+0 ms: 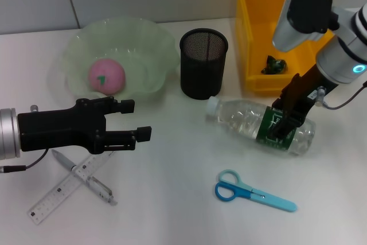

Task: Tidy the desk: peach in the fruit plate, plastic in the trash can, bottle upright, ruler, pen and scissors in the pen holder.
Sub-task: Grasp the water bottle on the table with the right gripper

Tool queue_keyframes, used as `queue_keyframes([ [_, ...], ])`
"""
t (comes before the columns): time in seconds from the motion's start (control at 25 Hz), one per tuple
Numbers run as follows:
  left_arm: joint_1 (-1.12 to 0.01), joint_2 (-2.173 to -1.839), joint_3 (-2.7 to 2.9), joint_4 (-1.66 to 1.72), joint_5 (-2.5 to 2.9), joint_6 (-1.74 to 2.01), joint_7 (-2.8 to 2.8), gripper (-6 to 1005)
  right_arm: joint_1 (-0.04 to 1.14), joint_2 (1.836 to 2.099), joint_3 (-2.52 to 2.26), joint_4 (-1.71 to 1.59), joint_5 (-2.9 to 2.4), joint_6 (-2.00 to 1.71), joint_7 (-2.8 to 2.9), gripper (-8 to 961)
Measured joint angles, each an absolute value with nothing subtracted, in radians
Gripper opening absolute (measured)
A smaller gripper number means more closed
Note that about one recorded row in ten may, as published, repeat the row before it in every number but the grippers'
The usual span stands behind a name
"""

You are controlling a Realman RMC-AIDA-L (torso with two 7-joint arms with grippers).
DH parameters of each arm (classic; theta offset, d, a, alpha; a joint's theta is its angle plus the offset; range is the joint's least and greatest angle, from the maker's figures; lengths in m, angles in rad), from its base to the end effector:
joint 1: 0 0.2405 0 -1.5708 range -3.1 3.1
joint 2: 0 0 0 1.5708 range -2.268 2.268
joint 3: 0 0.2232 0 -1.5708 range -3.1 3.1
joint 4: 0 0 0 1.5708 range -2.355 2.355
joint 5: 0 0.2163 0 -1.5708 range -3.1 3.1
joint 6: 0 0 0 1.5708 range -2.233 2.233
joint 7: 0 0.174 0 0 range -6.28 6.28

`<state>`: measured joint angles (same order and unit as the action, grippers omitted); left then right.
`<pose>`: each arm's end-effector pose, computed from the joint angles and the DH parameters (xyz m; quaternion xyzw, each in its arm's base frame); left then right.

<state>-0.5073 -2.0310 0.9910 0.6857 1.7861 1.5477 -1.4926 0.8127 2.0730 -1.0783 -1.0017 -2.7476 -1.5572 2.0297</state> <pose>-0.2049 0.3264 -0.0178 -0.9445 -0.2118 -0.2417 0.0676 0.1975 0.3796 0.0001 -0.9496 0.1902 -0.2218 0.1136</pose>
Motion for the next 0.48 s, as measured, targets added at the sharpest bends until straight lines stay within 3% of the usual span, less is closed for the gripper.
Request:
queue_keyframes([
  [0.48,-0.512,-2.029,0.991,0.689,1.785,1.548,-1.493,838,0.834,2.075,-1.131,-0.906,-2.750,-1.478,2.026,740],
])
